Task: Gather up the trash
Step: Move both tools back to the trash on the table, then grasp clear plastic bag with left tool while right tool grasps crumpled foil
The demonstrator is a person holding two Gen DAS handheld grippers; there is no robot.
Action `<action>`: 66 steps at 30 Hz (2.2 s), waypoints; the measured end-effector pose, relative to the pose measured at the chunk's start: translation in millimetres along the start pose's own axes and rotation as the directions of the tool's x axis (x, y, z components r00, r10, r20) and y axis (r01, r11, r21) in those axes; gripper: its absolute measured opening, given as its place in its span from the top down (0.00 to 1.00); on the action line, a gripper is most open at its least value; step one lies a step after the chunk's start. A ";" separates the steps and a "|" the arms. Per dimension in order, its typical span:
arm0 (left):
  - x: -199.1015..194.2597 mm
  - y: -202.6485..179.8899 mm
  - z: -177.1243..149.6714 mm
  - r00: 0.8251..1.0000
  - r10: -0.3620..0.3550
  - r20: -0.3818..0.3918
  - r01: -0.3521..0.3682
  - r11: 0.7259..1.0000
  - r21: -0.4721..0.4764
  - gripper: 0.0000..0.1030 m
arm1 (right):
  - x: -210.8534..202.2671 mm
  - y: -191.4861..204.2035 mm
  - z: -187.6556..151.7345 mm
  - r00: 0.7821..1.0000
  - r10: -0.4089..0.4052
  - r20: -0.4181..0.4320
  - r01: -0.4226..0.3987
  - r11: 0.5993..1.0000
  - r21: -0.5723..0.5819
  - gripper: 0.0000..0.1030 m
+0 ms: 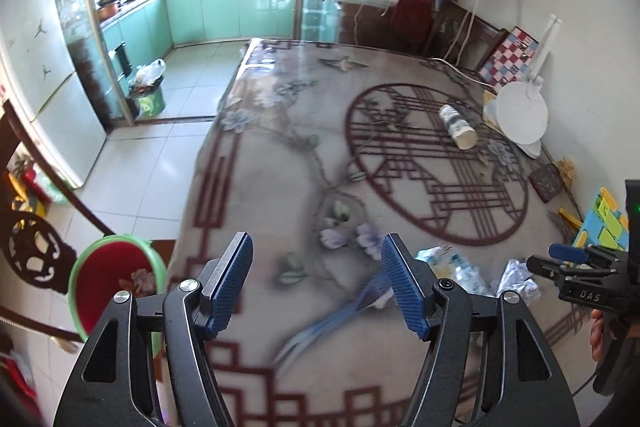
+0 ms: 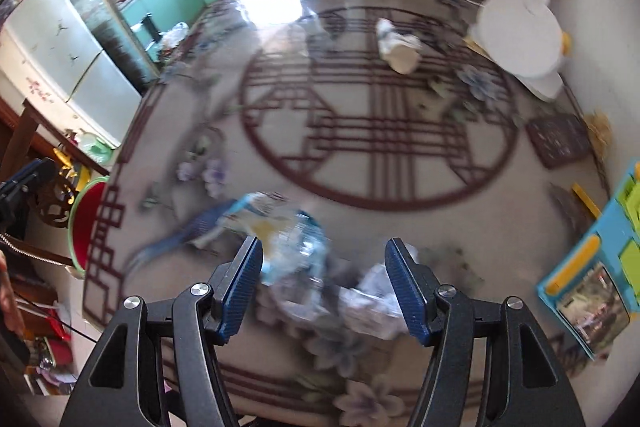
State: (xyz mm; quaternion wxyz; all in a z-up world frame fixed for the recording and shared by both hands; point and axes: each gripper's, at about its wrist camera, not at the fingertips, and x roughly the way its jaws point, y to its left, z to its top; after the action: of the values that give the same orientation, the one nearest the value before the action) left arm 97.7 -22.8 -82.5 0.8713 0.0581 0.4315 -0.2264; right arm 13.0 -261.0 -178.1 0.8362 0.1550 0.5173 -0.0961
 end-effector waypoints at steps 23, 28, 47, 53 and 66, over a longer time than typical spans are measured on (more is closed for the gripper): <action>4.1 -85.7 7.2 0.998 0.060 0.009 -0.061 0.994 0.094 0.34 | 53.4 -57.0 -17.5 0.990 0.084 -0.111 -0.085 0.996 -0.002 0.39; -2.8 -93.8 14.3 0.995 0.084 0.053 -0.090 0.989 0.119 0.32 | 38.2 -62.8 -17.5 0.991 0.086 -0.101 -0.089 0.996 -0.020 0.39; 90.8 -115.4 -42.9 0.907 -0.255 -0.335 0.256 0.966 -0.041 0.24 | 60.0 -77.7 -8.1 0.994 0.103 -0.023 -0.103 0.994 0.025 0.68; 119.6 -151.6 -66.9 0.832 -0.311 -0.459 0.325 0.944 -0.052 0.24 | 39.2 -91.4 6.3 0.998 0.051 0.033 -0.053 0.997 0.064 0.68; 139.7 -149.6 -66.1 0.819 -0.303 -0.487 0.308 0.949 -0.072 0.74 | 18.3 -84.2 9.6 0.997 0.046 0.067 -0.050 0.997 0.060 0.67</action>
State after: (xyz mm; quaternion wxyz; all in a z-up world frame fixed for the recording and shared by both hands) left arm 56.5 -184.6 -218.2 0.6845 0.0480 0.6416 -0.3428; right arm 2.3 -343.0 -203.9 0.8495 0.1899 0.4826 -0.0970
